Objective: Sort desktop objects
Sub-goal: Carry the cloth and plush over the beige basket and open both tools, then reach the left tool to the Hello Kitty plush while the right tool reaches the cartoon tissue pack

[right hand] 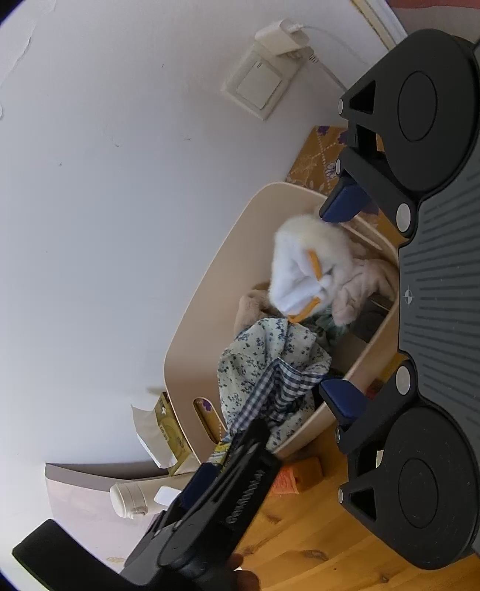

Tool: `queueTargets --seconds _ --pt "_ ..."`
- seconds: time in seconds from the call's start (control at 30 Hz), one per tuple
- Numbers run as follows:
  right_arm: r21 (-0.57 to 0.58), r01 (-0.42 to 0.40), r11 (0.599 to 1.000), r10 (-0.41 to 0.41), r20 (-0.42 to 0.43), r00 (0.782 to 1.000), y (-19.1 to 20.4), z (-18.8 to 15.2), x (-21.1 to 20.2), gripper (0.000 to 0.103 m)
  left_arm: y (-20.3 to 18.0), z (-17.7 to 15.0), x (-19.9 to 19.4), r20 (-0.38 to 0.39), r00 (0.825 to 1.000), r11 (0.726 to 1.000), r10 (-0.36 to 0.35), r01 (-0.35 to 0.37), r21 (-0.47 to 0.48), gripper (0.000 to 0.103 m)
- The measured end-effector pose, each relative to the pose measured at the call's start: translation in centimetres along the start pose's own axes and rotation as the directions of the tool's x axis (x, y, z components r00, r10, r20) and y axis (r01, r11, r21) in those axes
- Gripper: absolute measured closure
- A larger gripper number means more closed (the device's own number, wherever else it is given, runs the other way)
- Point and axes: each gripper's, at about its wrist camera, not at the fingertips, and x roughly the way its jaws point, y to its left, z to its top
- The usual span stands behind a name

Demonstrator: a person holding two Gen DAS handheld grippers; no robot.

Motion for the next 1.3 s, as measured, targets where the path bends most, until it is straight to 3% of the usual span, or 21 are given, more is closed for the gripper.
queueTargets --seconds 0.17,0.27,0.47,0.67,0.97,1.3 --pt "0.028 0.011 1.0 -0.011 -0.016 1.0 0.2 -1.5 -1.6 0.008 0.5 -1.1 -1.2 0.004 1.0 0.998 -0.018 0.018 -0.054 0.024" --pt "0.051 0.022 0.998 -0.02 -0.03 0.999 0.4 -2.6 -2.1 0.0 0.5 -1.9 -2.0 0.028 0.999 0.997 -0.024 0.026 -0.076 0.024" --pt "0.085 0.023 0.996 -0.017 -0.069 0.997 0.9 -4.9 -2.9 0.0 -0.5 -3.4 -2.4 0.014 0.999 0.998 -0.044 0.044 -0.035 0.024" --pt "0.114 0.007 0.993 0.006 -0.111 0.994 1.7 -6.9 -2.9 0.0 -1.5 -5.1 -2.3 -0.01 0.997 0.996 -0.078 0.077 -0.051 0.024" --pt "0.176 -0.065 0.982 0.096 -0.174 0.98 2.9 -10.6 -2.1 0.0 -3.0 -7.0 -0.1 -0.089 0.992 0.994 -0.092 0.086 -0.072 0.024" --pt "0.186 -0.192 0.964 0.232 -0.22 0.948 3.2 -13.3 0.1 0.0 -2.5 -8.0 2.9 -0.175 0.976 0.977 -0.133 0.099 -0.191 0.024"
